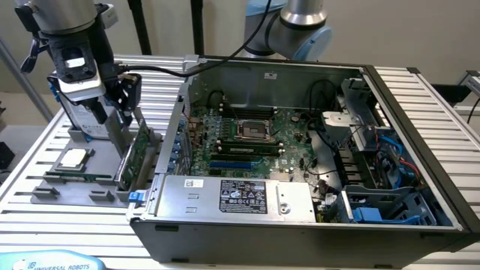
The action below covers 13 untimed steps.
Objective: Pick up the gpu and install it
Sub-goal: 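Pick up the gpu and move the gpu toward the slot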
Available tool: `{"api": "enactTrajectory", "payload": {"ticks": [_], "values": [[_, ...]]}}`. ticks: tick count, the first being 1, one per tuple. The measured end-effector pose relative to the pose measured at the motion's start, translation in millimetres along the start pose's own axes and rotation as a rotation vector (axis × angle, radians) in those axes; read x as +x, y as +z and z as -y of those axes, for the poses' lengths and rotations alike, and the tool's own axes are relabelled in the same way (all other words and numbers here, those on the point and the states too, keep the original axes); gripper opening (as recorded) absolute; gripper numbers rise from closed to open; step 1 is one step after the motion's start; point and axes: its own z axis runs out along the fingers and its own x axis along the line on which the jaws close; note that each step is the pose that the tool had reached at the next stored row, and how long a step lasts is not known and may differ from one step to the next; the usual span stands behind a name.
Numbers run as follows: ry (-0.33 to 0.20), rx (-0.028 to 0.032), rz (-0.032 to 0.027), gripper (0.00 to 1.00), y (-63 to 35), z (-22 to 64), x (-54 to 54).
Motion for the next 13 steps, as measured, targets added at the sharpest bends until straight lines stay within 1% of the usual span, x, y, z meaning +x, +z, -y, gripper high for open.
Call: {"api": "enactTrajectory", "payload": {"ticks": [10, 13], "values": [[0.005, 0.0035, 0.0327, 0.54, 15.1, 0.0, 6.7], [0.009, 0.0039, 0.0389, 0.54, 20.1, 0.3, 8.5]]}}
